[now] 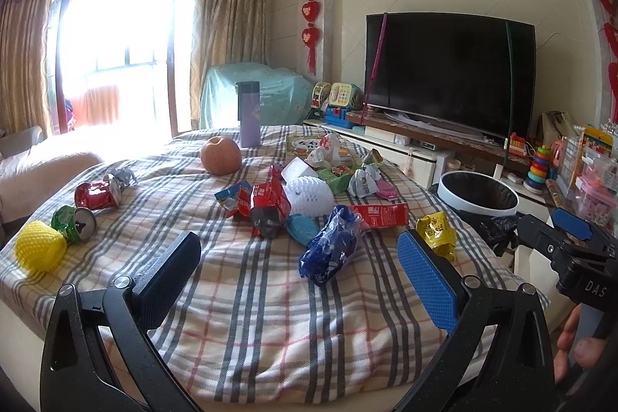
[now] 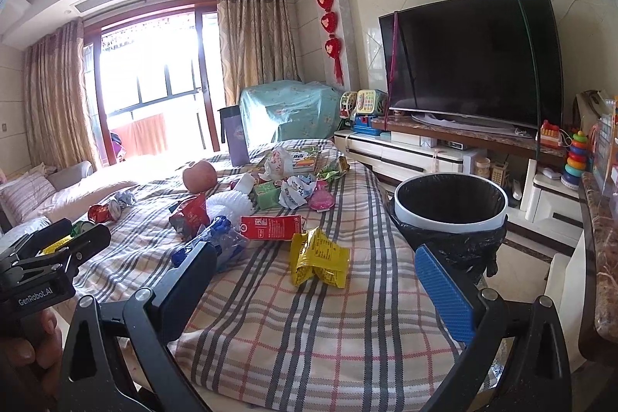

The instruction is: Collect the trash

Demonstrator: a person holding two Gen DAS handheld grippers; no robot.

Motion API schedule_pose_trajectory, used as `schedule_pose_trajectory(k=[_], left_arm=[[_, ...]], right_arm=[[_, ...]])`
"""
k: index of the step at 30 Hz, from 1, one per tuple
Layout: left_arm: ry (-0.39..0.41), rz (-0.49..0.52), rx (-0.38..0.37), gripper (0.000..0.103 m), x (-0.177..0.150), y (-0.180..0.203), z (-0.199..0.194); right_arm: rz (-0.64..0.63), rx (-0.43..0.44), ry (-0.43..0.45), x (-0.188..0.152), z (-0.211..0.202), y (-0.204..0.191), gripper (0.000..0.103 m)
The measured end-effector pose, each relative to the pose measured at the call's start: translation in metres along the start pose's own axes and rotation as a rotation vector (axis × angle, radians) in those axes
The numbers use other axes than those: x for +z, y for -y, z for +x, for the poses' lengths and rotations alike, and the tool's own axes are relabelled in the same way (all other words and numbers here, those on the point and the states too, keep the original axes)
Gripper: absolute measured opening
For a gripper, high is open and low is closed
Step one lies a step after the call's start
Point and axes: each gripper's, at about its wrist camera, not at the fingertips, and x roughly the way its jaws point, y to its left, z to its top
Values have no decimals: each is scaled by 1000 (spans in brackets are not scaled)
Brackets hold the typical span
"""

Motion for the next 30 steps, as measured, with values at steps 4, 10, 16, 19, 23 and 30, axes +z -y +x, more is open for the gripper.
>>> schedule_pose_trajectory(k=[4,10,16,19,23,30], left_arm=[[-1,4,2,103,-1,0,0],[-5,3,-3,103,-2,0,2],[-5,5,-2,103,-2,0,2],[-6,4,-1,103,-2,1,2],[-6,3,0,103,-2,1,2],[-12,4,1,103,-4,0,4]], right_arm=[[-5,-2,3,0,0,0,103],[0,1,-2,0,1,0,103],[-8,2,-6,-1,1,0,103],[-7,5,-9,-1,2,-1,103],[-4,5,-10,-2,2,0,103],[-6,4,-15,-2,3,-1,103]])
